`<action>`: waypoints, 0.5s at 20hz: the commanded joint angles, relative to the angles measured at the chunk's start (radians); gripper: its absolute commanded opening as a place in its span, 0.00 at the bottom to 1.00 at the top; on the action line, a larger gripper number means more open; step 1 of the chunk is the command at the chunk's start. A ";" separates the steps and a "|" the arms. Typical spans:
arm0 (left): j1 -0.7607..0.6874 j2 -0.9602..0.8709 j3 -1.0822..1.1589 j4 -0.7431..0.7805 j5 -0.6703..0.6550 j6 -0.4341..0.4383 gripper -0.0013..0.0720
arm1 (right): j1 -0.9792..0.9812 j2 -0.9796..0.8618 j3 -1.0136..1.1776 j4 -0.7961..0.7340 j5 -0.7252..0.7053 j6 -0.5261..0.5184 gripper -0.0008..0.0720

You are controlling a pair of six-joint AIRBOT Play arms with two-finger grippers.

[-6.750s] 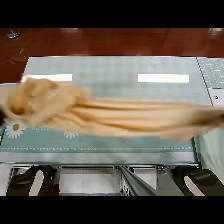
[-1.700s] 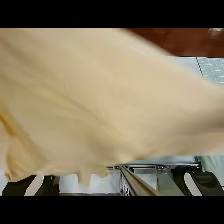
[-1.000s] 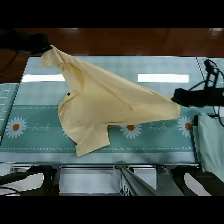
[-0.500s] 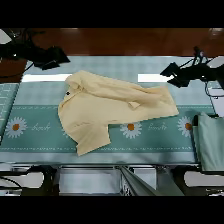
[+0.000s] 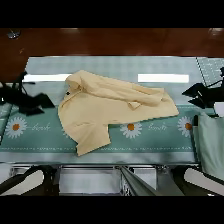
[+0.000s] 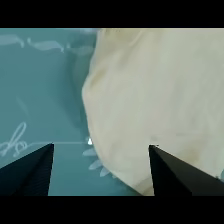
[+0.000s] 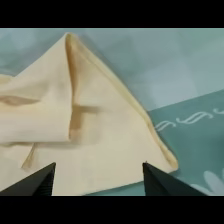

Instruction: Fold the shirts.

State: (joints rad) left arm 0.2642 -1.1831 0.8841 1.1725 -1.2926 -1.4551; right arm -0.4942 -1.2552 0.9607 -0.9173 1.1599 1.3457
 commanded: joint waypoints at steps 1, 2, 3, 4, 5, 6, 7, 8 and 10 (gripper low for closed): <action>0.049 0.171 -0.362 -0.142 0.151 0.011 0.97 | 0.011 0.150 -0.198 0.133 -0.064 -0.122 0.88; 0.068 0.191 -0.420 -0.214 0.183 0.063 0.97 | 0.026 0.171 -0.217 0.132 -0.064 -0.131 0.88; 0.095 0.195 -0.467 -0.282 0.203 0.100 0.97 | 0.036 0.180 -0.227 0.133 -0.061 -0.131 0.88; 0.117 0.191 -0.496 -0.342 0.209 0.129 0.97 | 0.043 0.182 -0.229 0.132 -0.050 -0.132 0.88; 0.133 0.189 -0.516 -0.390 0.216 0.156 0.97 | 0.043 0.182 -0.230 0.145 -0.036 -0.132 0.88; 0.137 0.189 -0.531 -0.421 0.225 0.165 0.97 | 0.043 0.182 -0.229 0.147 -0.034 -0.132 0.88; 0.132 0.188 -0.538 -0.431 0.236 0.165 0.97 | 0.043 0.182 -0.229 0.147 -0.034 -0.132 0.88; 0.124 0.188 -0.542 -0.435 0.251 0.164 0.97 | 0.043 0.182 -0.229 0.153 -0.034 -0.132 0.88; 0.081 0.184 -0.551 -0.476 0.309 0.161 0.97 | 0.043 0.182 -0.229 0.153 -0.034 -0.131 0.88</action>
State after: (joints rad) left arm 0.3676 -1.0027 0.3744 0.7799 -1.0641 -1.3155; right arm -0.4545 -1.0809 0.7414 -0.7803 1.1233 1.2224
